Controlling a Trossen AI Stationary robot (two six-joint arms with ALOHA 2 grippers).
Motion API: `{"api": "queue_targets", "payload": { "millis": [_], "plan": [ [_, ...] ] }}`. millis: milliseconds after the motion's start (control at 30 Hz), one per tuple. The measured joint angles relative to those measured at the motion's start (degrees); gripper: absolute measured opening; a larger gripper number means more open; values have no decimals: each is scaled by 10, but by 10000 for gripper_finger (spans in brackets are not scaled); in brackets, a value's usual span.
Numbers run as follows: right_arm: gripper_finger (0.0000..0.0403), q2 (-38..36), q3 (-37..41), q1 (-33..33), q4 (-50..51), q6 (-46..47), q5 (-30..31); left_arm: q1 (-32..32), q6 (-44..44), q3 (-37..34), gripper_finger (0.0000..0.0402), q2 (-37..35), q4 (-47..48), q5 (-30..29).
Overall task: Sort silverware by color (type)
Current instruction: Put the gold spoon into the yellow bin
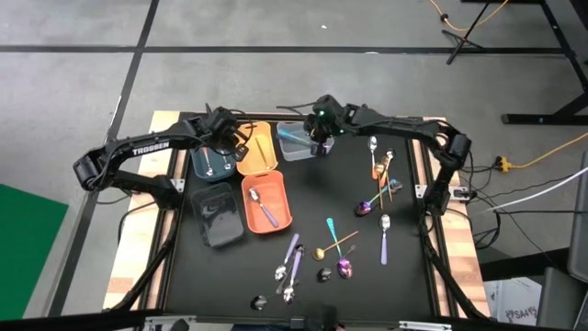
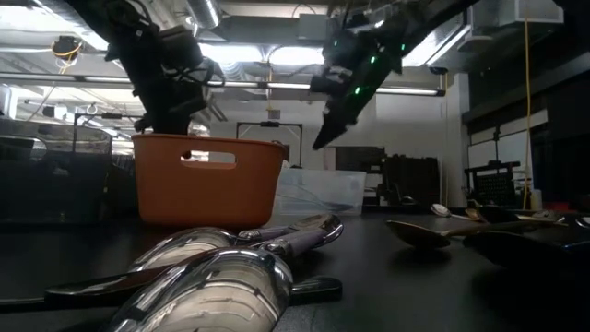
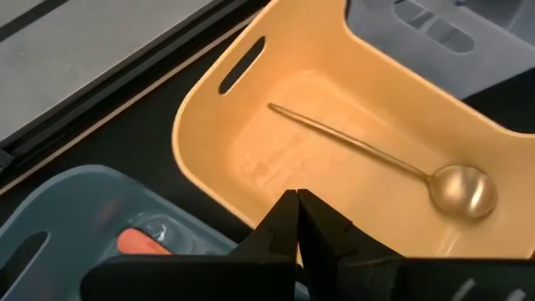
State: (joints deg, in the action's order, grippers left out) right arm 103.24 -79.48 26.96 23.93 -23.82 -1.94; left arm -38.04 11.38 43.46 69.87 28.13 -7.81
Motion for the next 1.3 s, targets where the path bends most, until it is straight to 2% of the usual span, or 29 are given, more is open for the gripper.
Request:
{"api": "queue_targets", "payload": {
  "millis": [133,333,633,800,1100,1300],
  "plan": [
    [67,-39,-41,0,126,18,0,14,0,0,0,0,-26,0],
    [67,-88,-95,0,325,101,0,44,1,0,0,0,-75,0],
    [67,-133,-99,-8,521,283,1,117,0,0,0,0,-138,0],
    [67,-138,-57,-46,539,357,26,156,2,0,0,0,-141,0],
    [67,-138,61,-118,539,493,10,226,4,0,0,0,-141,-2],
    [67,-138,150,-136,521,607,15,250,4,0,0,0,-142,-5]
  ]
}}
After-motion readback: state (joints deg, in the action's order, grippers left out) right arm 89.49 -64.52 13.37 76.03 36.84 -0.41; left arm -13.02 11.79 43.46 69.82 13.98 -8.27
